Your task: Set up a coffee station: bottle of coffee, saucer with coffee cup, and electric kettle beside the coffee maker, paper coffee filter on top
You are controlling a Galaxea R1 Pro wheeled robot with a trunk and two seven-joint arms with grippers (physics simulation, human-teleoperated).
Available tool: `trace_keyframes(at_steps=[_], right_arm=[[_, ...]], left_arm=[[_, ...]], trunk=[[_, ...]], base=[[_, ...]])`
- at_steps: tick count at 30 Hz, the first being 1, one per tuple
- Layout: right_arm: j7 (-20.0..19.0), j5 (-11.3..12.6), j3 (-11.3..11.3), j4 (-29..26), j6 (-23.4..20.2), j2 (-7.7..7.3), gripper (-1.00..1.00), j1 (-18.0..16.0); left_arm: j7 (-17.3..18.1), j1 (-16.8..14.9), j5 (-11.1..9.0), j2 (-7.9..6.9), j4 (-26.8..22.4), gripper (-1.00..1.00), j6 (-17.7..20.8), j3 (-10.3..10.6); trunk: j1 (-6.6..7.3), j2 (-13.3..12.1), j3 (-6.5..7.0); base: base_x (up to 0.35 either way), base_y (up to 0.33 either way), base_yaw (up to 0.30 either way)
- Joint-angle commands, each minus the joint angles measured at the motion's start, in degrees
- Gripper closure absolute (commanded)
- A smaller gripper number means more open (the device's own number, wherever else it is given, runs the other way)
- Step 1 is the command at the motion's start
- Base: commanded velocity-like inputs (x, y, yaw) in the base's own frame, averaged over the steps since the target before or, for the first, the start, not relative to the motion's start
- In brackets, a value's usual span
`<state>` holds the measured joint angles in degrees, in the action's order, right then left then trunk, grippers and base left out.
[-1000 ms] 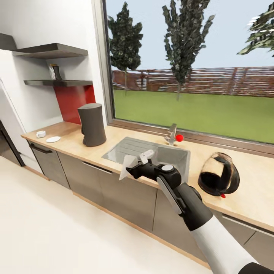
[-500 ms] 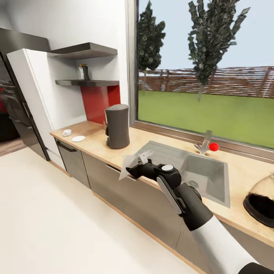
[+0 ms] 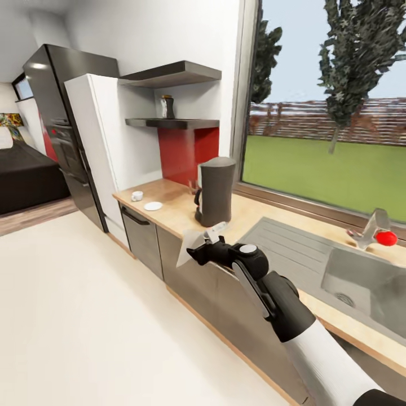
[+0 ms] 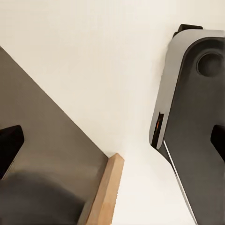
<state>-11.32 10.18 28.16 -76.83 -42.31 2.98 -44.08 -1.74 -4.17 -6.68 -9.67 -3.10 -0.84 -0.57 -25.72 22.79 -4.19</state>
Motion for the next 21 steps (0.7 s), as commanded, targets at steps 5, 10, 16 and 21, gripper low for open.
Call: trace_keyframes(at_steps=[5, 10, 16, 21], right_arm=[[0.0, 0.2, 0.0, 0.0, -0.3, 0.01, 1.00, 0.0], [0.0, 0.2, 0.0, 0.0, -0.3, 0.01, 1.00, 0.0], [0.0, 0.2, 0.0, 0.0, -0.3, 0.01, 1.00, 0.0], [0.0, 0.2, 0.0, -0.1, -0.3, 0.01, 1.00, 0.0]], left_arm=[[0.0, 0.0, -0.5, 0.10, 0.0, -1.00, -0.1, 0.0], [0.0, 0.0, -0.5, 0.09, 0.0, -1.00, -0.1, 0.0], [0.0, 0.0, -0.5, 0.09, 0.0, -1.00, -0.1, 0.0], [0.1, 0.0, -0.5, 0.09, 0.0, -1.00, -0.1, 0.0]], trunk=[[-0.06, 0.1, -0.13], [-0.06, 0.1, -0.13], [-0.06, 0.1, -0.13], [-0.06, 0.1, -0.13]], base=[[0.241, 0.259, 0.279], [0.268, 0.225, 0.279], [0.304, 0.161, 0.279], [0.308, 0.175, 0.279]])
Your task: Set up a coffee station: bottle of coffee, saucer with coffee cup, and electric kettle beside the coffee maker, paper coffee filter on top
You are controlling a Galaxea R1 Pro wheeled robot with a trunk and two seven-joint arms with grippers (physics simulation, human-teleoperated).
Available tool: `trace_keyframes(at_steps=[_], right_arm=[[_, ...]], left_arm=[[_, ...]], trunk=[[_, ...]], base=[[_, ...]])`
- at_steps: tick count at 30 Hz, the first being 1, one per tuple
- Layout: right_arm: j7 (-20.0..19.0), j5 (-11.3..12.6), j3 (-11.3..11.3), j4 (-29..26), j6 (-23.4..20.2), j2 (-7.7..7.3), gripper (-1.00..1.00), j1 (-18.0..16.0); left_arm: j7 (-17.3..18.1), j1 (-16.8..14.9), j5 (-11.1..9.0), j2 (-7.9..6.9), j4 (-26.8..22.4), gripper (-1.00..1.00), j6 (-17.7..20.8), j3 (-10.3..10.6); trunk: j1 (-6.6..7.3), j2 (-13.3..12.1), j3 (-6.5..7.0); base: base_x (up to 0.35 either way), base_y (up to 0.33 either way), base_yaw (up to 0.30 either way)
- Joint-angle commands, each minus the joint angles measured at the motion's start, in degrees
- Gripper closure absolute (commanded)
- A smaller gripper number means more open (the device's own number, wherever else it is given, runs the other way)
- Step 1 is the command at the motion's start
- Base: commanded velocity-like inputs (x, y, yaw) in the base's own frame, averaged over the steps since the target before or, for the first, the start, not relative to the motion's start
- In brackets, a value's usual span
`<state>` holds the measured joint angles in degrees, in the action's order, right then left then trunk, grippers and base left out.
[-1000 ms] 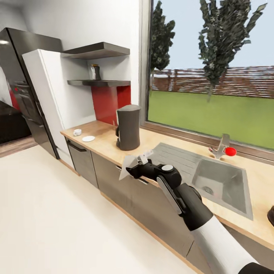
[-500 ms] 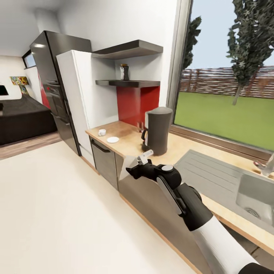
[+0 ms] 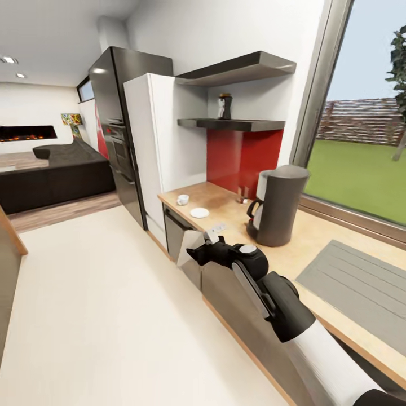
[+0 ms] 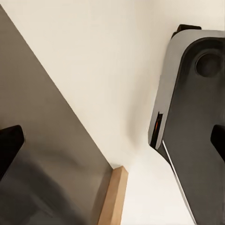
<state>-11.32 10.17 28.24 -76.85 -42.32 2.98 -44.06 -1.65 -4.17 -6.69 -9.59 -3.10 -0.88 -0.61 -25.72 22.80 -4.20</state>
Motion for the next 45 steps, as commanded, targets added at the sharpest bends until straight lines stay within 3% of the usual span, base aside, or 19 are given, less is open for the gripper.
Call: trace_keyframes(at_steps=[1, 13, 36, 45], right_arm=[[0.0, 0.2, 0.0, 0.0, -0.3, 0.01, 1.00, -0.1], [0.0, 0.2, -0.1, -0.1, -0.3, -0.02, 1.00, -0.1], [0.1, 0.2, -0.1, 0.0, -0.3, -0.08, 1.00, 0.0], [0.2, 0.2, -0.1, 0.0, -0.3, -0.07, 1.00, 0.0]], left_arm=[[0.0, 0.0, -0.5, 0.01, 0.0, -1.00, -0.1, 0.0], [0.0, 0.0, -0.5, 0.01, 0.0, -1.00, -0.1, 0.0], [0.0, 0.0, -0.5, 0.04, 0.0, -1.00, -0.1, 0.1], [0.0, 0.0, -0.5, 0.07, 0.0, -1.00, -0.1, 0.0]], trunk=[[-0.07, 0.1, -0.13], [-0.07, 0.1, -0.13], [-0.07, 0.1, -0.11], [-0.07, 0.1, 0.35]], base=[[0.308, 0.185, 0.279], [0.308, 0.184, 0.173], [0.299, 0.204, -0.003], [0.284, 0.231, -0.212]])
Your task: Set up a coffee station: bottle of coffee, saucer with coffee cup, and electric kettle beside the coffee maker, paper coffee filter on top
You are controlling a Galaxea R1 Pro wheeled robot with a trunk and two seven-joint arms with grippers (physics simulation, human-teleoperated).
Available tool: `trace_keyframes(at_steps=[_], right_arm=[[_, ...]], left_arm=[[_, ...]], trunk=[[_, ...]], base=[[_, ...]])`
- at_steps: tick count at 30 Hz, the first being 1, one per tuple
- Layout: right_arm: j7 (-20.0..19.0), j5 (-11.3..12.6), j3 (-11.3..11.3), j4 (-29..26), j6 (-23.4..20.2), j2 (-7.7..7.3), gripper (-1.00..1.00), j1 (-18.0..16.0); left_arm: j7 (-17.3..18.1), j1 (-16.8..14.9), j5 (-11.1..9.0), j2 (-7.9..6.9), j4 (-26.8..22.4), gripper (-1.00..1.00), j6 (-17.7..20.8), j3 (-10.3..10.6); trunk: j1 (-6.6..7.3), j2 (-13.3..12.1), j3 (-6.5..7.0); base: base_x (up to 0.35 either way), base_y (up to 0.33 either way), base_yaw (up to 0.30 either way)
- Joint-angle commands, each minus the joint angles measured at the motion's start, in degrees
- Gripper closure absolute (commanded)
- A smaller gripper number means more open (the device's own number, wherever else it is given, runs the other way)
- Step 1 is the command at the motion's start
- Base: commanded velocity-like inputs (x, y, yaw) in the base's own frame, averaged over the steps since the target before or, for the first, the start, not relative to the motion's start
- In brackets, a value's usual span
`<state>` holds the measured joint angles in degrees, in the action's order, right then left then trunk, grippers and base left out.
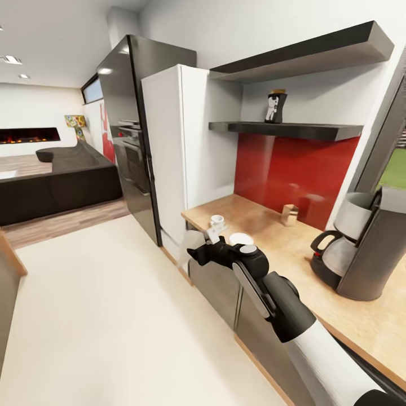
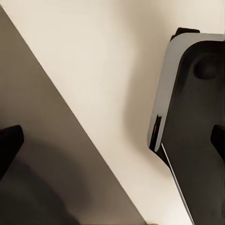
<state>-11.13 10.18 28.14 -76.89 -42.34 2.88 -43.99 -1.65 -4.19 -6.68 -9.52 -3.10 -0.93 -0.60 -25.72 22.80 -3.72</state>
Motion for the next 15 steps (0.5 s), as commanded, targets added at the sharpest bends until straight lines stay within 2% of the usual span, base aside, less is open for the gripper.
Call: trace_keyframes(at_steps=[1, 15], right_arm=[[0.0, 0.2, 0.0, 0.0, -0.3, 0.04, 1.00, -0.1], [0.0, 0.2, 0.0, 0.1, -0.3, 0.03, 1.00, -0.1]], left_arm=[[0.0, 0.0, -0.5, -0.02, 0.0, -1.00, -0.1, 0.0], [0.0, 0.0, -0.5, 0.02, 0.0, -1.00, -0.1, 0.0]], trunk=[[-0.07, 0.1, -0.08], [-0.07, 0.1, 0.66]], base=[[0.282, 0.233, -0.238], [0.282, 0.234, -0.241]])
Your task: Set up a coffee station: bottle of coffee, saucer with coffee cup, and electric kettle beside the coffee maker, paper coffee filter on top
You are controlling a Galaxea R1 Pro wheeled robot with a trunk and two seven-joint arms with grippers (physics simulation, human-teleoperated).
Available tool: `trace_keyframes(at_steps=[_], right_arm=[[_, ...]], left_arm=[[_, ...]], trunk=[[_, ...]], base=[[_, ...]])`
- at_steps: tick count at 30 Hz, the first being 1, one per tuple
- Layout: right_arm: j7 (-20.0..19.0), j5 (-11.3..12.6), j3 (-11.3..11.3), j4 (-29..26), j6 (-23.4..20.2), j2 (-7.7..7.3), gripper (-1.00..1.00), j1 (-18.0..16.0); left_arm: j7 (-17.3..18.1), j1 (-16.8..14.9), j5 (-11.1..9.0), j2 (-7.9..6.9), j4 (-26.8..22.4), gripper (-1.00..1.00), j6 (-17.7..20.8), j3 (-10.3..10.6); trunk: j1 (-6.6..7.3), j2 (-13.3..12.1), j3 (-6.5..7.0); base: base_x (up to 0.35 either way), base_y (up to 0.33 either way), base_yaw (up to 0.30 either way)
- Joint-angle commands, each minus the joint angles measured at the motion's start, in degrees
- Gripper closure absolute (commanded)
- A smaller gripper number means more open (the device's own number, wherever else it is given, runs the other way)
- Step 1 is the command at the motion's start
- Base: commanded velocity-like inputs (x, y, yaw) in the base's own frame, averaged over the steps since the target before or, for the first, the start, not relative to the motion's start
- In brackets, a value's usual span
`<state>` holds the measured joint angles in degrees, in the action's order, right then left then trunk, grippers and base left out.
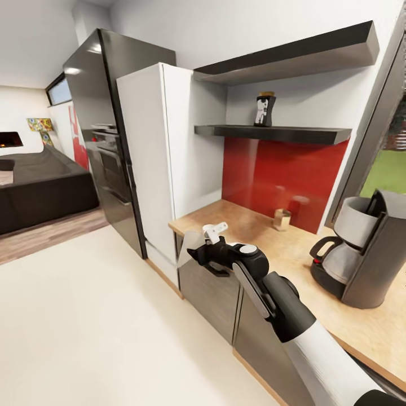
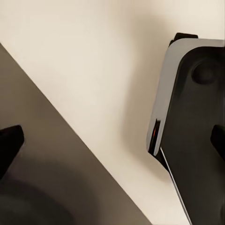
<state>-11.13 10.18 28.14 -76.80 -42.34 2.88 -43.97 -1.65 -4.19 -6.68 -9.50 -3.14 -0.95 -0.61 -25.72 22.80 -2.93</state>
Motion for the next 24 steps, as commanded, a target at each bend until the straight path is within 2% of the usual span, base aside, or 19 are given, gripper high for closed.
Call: trace_keyframes(at_steps=[1, 24], right_arm=[[-0.1, 0.2, 0.0, 0.0, -0.3, 0.02, 1.00, -0.1], [-0.2, 0.2, 0.0, 0.3, -0.3, 0.10, 1.00, -0.1]], left_arm=[[0.0, 0.0, -0.5, 0.00, 0.0, -1.00, -0.1, 0.0], [0.0, 0.0, -0.5, 0.01, 0.0, -1.00, -0.2, -0.1]], trunk=[[-0.07, 0.1, -0.08], [-0.07, 0.1, 0.85]], base=[[0.282, 0.233, -0.253], [0.277, 0.236, -0.269]])
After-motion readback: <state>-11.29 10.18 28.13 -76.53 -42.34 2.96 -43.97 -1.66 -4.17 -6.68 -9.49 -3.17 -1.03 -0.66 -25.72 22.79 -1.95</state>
